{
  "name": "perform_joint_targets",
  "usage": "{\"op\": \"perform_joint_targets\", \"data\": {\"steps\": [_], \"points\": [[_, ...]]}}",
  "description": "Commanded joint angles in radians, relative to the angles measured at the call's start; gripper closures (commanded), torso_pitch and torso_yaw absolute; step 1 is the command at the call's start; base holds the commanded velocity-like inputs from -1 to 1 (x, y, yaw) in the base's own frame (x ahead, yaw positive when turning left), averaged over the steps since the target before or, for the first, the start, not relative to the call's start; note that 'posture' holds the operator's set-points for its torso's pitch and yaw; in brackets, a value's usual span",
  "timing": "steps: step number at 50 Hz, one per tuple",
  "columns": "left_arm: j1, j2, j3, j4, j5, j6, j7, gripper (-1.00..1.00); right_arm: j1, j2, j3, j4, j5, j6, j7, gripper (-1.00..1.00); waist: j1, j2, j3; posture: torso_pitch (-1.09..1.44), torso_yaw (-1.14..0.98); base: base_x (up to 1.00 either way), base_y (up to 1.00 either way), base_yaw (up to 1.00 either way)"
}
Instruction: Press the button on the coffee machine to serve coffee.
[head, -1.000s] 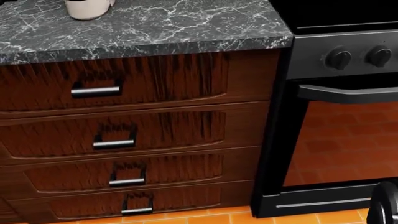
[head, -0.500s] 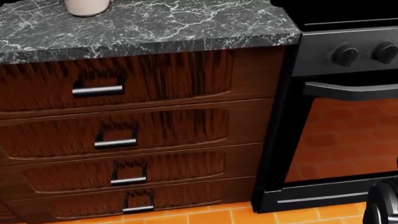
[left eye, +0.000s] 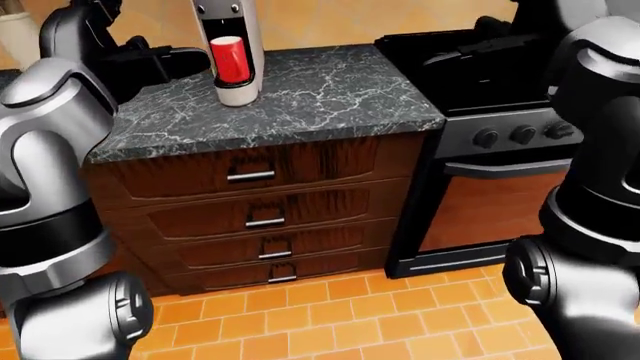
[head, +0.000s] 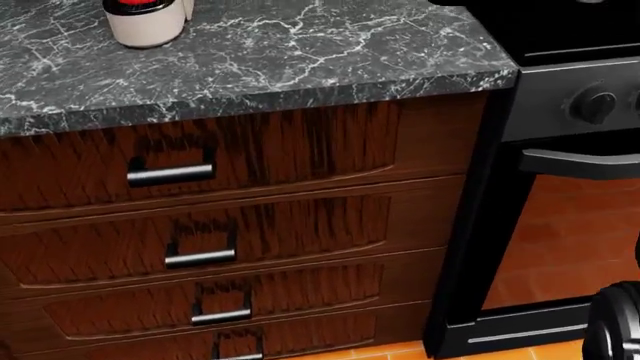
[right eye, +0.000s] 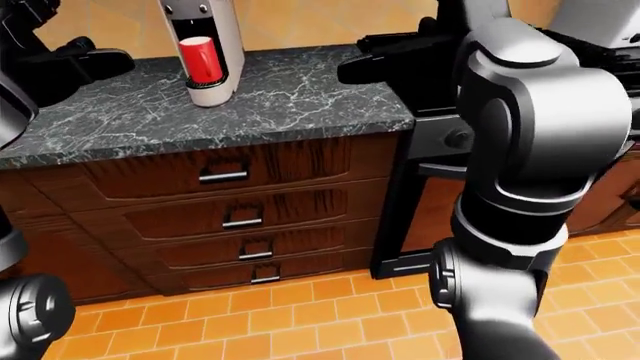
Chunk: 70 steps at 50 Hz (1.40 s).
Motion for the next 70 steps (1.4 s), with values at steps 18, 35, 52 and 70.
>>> {"op": "perform_joint_targets", "data": {"steps": [18, 35, 52, 70], "points": [[-0.003, 0.004, 0.000, -0.059, -0.022, -0.032, 0.002, -1.00, -0.005, -0.003, -0.023, -0.054, -0.017, -0.028, -0.010, -1.00, -0.013, 0.038, -0.034, 0.00, 0.00, 0.18, 0.34, 0.00], [-0.010, 0.002, -0.003, -0.059, -0.029, -0.027, 0.011, -1.00, -0.007, 0.002, -0.024, -0.048, -0.015, -0.044, -0.016, -1.00, 0.016, -0.033, -0.032, 0.00, 0.00, 0.12, 0.33, 0.00], [0.008, -0.005, 0.001, -0.066, -0.030, -0.038, 0.011, -1.00, -0.010, -0.002, -0.002, -0.033, -0.039, -0.051, -0.005, -1.00, 0.029, -0.047, -0.008, 0.00, 0.00, 0.00, 0.20, 0.00], [0.025, -0.009, 0.002, -0.076, -0.034, -0.040, 0.014, -1.00, -0.004, 0.000, 0.007, -0.040, -0.067, -0.054, 0.013, -1.00, -0.004, 0.009, -0.017, 0.00, 0.00, 0.00, 0.00, 0.26]]}}
